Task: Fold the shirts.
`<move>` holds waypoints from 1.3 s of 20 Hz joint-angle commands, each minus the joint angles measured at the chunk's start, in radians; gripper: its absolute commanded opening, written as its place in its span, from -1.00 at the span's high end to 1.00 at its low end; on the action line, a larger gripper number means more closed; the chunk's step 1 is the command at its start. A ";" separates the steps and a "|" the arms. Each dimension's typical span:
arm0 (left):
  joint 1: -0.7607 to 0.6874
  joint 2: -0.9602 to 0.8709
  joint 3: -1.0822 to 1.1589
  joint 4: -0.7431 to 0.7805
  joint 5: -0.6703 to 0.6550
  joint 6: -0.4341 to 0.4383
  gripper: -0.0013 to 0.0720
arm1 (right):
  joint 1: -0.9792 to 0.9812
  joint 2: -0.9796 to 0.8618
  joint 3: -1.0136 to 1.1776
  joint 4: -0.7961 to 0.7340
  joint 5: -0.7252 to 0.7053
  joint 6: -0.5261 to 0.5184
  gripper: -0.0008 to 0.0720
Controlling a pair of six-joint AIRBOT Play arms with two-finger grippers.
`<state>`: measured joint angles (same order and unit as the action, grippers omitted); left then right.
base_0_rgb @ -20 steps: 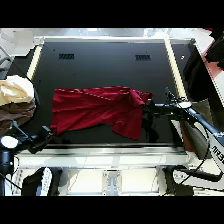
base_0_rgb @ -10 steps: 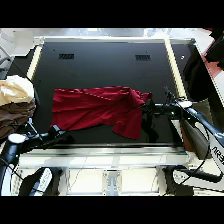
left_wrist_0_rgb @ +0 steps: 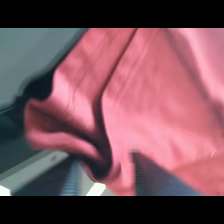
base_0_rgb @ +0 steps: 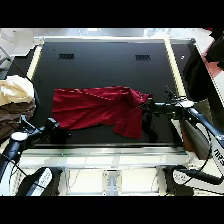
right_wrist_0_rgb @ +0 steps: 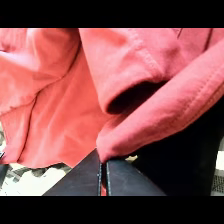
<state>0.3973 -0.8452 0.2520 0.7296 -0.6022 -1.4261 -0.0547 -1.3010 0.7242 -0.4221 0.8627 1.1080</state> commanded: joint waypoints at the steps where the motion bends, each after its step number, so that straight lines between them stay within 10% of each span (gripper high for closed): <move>1: -0.055 -0.002 0.002 -0.055 0.136 0.003 0.51 | 0.001 0.020 0.001 0.002 -0.004 0.000 0.91; 2: -0.075 -0.002 0.002 -0.055 0.164 0.003 0.93 | 0.001 0.026 0.001 0.002 -0.011 0.000 0.91; 7: -0.110 0.031 0.072 -0.052 0.224 0.008 0.94 | -0.002 0.127 0.001 -0.006 -0.049 -0.004 0.92; 11: -0.109 0.301 0.317 0.035 0.157 0.184 0.94 | -0.008 0.481 0.053 -0.228 0.047 0.021 0.92; 17: -0.084 0.500 0.810 0.373 -0.151 -0.010 0.95 | -0.008 1.018 0.380 -0.434 0.015 0.274 0.93; 26: -0.086 0.127 1.275 0.428 -0.476 0.004 0.95 | -0.008 0.673 0.815 -0.521 0.061 0.258 0.93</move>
<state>0.3115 -0.5884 1.4494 1.1473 -0.8856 -1.4181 -0.0620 -0.4946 1.4601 -0.9203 0.8959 1.3735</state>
